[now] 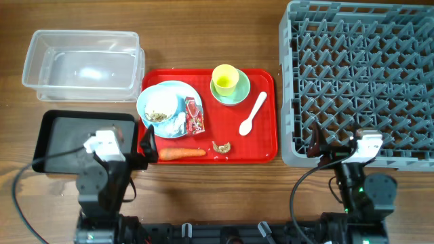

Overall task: Sort waste into correct bins and load items into the dishwasher rack
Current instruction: 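Reach the left gripper to the light-blue rice bowl and grasp its rim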

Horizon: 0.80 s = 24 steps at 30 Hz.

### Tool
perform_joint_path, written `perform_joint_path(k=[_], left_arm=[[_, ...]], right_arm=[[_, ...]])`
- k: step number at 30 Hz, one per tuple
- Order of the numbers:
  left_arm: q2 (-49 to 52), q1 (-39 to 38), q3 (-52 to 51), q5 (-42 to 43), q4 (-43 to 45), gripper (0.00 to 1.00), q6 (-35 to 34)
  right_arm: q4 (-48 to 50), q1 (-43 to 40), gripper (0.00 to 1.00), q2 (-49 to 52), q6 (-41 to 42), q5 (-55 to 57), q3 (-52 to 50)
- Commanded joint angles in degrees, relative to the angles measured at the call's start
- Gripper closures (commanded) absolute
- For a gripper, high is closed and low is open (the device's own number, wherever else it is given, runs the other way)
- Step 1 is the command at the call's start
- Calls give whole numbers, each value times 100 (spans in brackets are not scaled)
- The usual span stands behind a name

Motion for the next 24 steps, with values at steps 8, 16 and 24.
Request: perform_joint_path(k=[8, 16, 24], left_arm=[[3679, -26, 3886, 15, -3353, 0, -179], [4555, -26, 4546, 57, -4240, 0, -181], [4634, -46, 4546, 435, -3486, 0, -188]], right_arm=[[-1939, 22, 1, 2420, 76, -433, 2275], [-3088, 22, 0, 3952, 70, -490, 3381], [-3088, 22, 0, 4146, 59, -688, 3379]])
